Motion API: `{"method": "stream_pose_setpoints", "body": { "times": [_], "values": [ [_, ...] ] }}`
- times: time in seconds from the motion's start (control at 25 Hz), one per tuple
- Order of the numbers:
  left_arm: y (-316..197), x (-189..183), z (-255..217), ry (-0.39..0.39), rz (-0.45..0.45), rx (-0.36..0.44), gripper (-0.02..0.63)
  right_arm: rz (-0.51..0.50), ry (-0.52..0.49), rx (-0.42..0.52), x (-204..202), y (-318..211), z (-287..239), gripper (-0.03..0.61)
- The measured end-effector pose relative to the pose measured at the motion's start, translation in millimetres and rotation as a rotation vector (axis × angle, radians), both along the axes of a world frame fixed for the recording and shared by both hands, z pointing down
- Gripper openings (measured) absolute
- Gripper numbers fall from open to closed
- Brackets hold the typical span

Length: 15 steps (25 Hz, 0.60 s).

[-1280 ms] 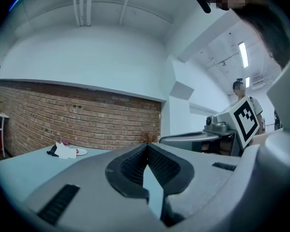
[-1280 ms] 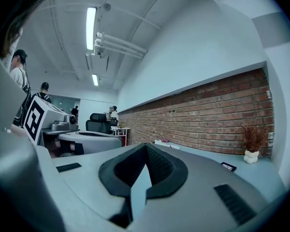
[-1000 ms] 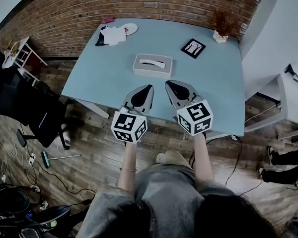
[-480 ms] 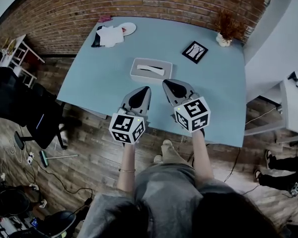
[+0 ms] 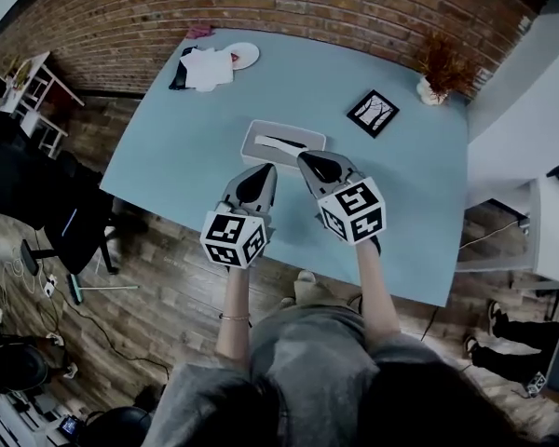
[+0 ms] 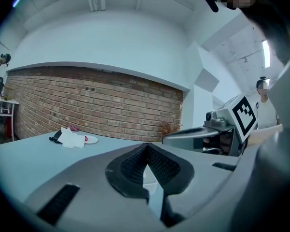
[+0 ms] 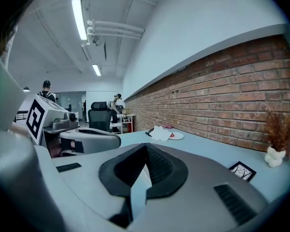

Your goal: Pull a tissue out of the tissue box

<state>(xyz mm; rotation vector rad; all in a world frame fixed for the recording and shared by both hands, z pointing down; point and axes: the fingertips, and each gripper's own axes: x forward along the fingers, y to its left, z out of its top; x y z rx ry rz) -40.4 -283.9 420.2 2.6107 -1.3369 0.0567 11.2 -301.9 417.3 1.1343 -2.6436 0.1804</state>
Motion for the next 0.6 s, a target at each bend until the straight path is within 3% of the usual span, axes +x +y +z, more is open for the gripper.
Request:
{"method": "stream_pose_setpoints", "body": {
  "times": [0.24, 0.44, 0.6],
  "values": [
    [-22, -7, 19, -0.016, -0.015, -0.050, 0.003, -0.069, 0.118, -0.046, -13, -27, 28, 0.000],
    [-38, -19, 35, -0.008, -0.022, -0.097, 0.003, -0.131, 0.288, -0.063, -30, -48, 52, 0.002],
    [-48, -26, 51, -0.008, -0.024, -0.135, 0.003, -0.170, 0.394, -0.100, -39, -66, 76, 0.067]
  ]
}}
